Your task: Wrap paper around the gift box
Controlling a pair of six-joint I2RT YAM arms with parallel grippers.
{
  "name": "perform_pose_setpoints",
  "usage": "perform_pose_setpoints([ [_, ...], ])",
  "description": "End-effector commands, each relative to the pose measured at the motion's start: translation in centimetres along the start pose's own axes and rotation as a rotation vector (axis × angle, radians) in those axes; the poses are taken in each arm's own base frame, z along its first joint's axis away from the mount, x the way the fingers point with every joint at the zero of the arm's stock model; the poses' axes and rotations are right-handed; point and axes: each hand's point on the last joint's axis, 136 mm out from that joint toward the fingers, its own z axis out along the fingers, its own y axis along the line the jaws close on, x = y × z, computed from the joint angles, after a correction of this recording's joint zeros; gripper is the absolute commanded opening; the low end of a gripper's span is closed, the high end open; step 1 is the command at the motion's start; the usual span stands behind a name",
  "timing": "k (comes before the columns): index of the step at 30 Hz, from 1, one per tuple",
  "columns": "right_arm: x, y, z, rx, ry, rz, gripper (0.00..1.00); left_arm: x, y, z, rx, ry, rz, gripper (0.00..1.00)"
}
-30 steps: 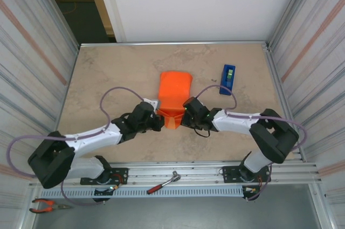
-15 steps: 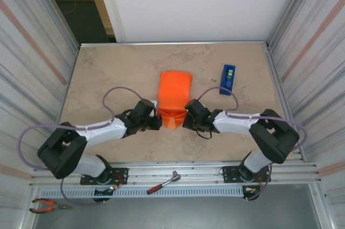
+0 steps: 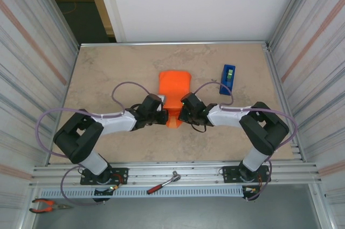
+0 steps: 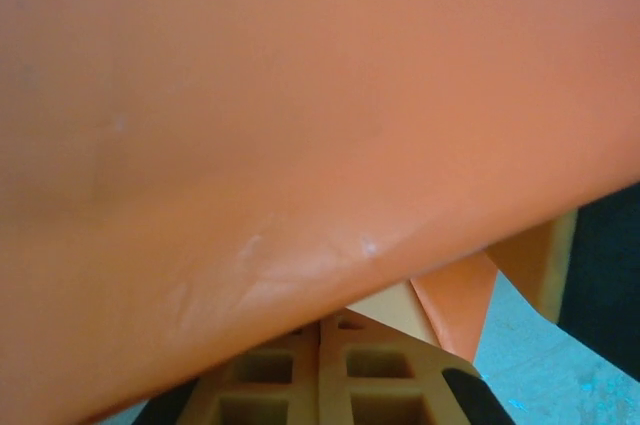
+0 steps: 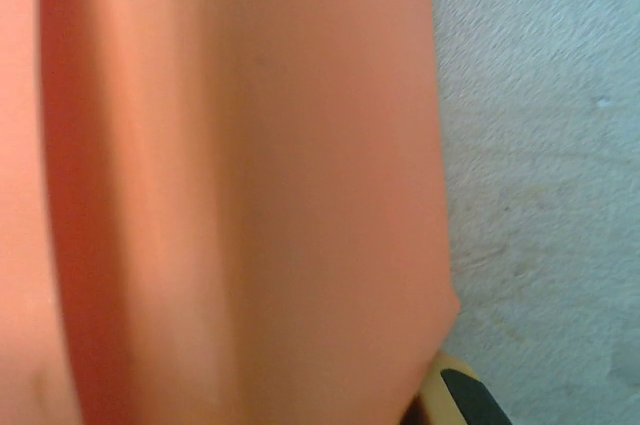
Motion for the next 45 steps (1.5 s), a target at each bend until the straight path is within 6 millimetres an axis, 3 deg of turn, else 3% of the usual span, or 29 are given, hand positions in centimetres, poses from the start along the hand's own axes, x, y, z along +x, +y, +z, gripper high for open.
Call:
perform_pose_setpoints([
  [1, -0.3, -0.5, -0.1, 0.003, -0.007, -0.014, 0.00, -1.8, -0.9, -2.4, 0.027, -0.059, 0.016, 0.00],
  [5, -0.1, -0.8, -0.6, -0.002, -0.007, -0.014, 0.00, -3.2, -0.4, -5.1, 0.006, -0.106, 0.001, 0.00],
  [9, 0.6, -1.1, -0.9, -0.005, 0.000, -0.015, 0.00, -5.6, 1.2, -6.0, 0.018, -0.140, -0.073, 0.06],
  [14, 1.5, -0.7, -0.7, -0.005, 0.005, -0.025, 0.00, -8.8, 2.0, -5.0, 0.075, -0.129, -0.102, 0.15],
  [20, 1.4, 0.3, 0.0, -0.014, 0.004, -0.025, 0.00, -10.3, 1.1, -2.7, 0.115, -0.072, -0.055, 0.19],
  [25, 0.4, 1.3, 0.2, -0.027, -0.005, -0.031, 0.00, -9.7, 1.0, -1.1, 0.147, -0.028, -0.069, 0.19],
  [30, -0.6, 1.1, 0.7, -0.022, -0.006, -0.020, 0.00, -8.1, 1.1, -0.6, 0.161, -0.013, -0.099, 0.18],
  [38, -0.7, 0.2, 0.6, -0.011, -0.003, -0.013, 0.00, -6.3, 0.1, -0.8, 0.165, -0.020, -0.110, 0.17],
  [45, -0.7, -0.4, -0.9, -0.009, -0.005, -0.015, 0.00, -7.3, -0.4, -2.1, 0.155, -0.069, -0.127, 0.17],
])
